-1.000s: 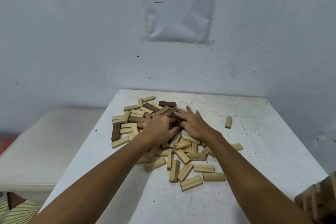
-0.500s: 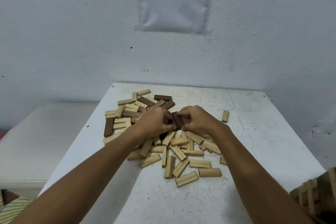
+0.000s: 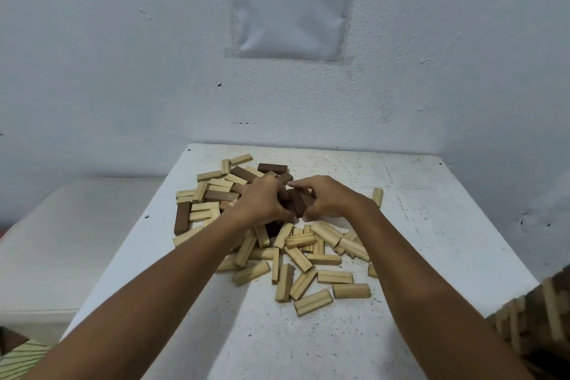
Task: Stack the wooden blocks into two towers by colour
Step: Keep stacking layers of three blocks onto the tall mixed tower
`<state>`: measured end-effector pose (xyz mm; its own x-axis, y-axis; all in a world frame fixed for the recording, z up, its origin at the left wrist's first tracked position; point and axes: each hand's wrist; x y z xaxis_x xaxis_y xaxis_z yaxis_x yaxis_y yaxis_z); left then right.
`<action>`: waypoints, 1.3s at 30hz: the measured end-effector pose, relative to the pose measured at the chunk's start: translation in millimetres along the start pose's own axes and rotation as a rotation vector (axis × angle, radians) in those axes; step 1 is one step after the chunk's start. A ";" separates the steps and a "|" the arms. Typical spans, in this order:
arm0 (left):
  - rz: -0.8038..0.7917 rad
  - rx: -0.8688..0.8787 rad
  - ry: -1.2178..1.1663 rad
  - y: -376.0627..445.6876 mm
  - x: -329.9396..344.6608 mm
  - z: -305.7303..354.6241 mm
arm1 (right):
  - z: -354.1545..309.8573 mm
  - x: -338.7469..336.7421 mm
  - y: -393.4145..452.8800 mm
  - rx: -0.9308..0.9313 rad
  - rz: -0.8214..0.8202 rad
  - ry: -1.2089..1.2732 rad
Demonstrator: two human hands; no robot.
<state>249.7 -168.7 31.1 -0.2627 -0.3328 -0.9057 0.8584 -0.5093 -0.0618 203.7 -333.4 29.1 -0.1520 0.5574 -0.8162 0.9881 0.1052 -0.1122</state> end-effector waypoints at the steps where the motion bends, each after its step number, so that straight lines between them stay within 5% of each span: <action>1: 0.003 -0.003 -0.005 -0.3 0.4 0.3 | 0.8 0.0 -0.3 0.001 0.017 0.012; 20: 0.153 0.161 -0.189 -19.8 -3.3 -0.5 | -10.7 17.1 -43.4 0.003 0.478 -0.102; 30: 0.194 0.296 -0.165 -130.1 -1.4 -13.9 | -56.9 45.5 -135.6 -0.130 0.308 -0.114; 39: 0.075 0.288 -0.222 -226.6 28.0 -33.6 | -72.9 87.3 -208.5 -0.228 0.081 -0.123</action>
<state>62.6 -35.9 5.6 -0.3205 -0.5255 -0.7881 0.7277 -0.6692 0.1503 -17.3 -246.7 22.5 -0.0547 0.4687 -0.8817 0.9640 0.2550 0.0757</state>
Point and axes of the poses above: each hand's wrist, its own y-axis towards the middle knuckle, its own x-axis out of the palm, z = x × y, and after that the axes turned 6 degrees about -x, right-handed
